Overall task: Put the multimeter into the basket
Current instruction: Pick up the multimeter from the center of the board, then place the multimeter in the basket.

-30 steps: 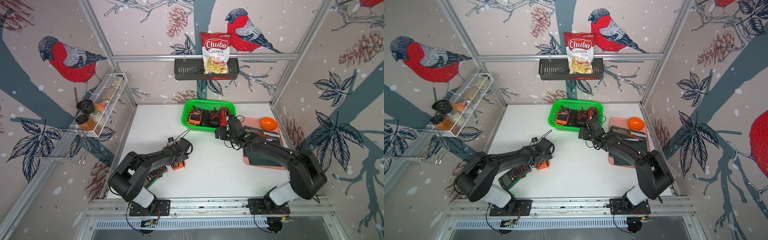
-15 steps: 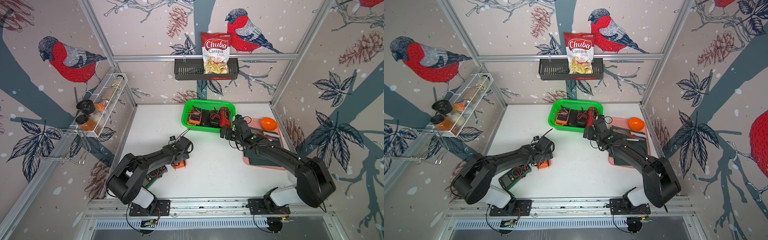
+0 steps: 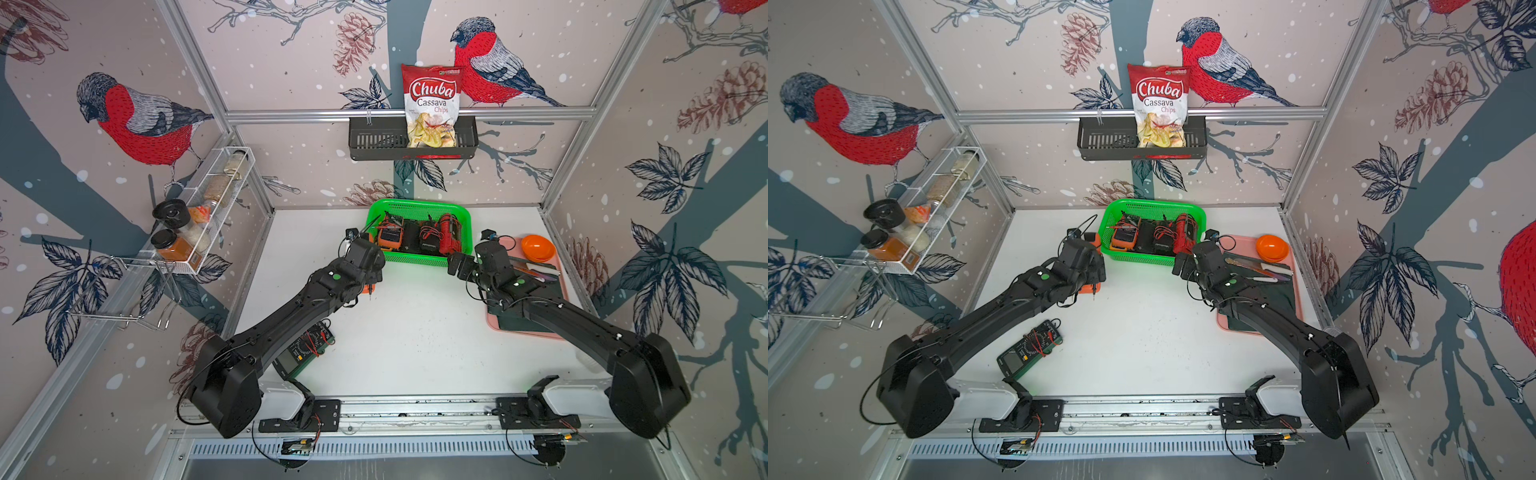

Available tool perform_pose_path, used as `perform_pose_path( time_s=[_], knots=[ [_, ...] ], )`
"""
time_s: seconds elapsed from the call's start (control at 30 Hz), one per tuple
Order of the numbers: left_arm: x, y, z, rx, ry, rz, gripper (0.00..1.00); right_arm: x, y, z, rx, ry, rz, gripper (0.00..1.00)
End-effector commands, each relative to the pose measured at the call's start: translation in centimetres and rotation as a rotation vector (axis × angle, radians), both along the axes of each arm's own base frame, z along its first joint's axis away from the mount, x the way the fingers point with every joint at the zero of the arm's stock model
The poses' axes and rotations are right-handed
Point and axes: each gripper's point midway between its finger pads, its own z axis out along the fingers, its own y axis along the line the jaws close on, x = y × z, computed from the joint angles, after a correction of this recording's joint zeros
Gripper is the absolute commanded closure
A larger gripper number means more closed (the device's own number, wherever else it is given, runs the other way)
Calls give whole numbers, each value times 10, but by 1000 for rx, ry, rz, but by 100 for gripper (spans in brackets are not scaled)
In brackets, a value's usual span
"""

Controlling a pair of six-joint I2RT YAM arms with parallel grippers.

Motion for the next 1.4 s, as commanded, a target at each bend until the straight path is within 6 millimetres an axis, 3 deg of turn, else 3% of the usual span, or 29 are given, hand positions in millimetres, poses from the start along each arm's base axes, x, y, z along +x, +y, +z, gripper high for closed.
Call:
perform_pose_path(
  time_s=[0.0,0.27,0.53,0.73,0.83,0.87,0.97,1.27,1.37],
  knots=[
    [33,-9,28,51,-66,-87,100,4,-1,10,27,-36,-23,1],
    [101,-39,44,80,-44,-215,100,1,-5,10,26,-30,-35,1],
    [156,-74,31,74,4,-301,100,2,-6,11,29,-23,-46,1],
    [187,-85,14,87,44,-312,100,-4,-7,14,45,-18,-52,1],
    [196,-89,5,79,61,-319,100,-7,-9,6,39,-2,-61,1],
    [198,-90,3,73,65,-323,100,-8,-11,13,51,-20,-65,1],
    [202,-92,-10,56,91,-321,100,-8,-12,11,47,-16,-67,1],
    [199,-85,-51,42,200,-269,100,-7,-7,3,50,4,-54,1],
    [199,-88,-63,28,221,-270,89,-6,-6,-4,43,17,-54,1]
  ],
)
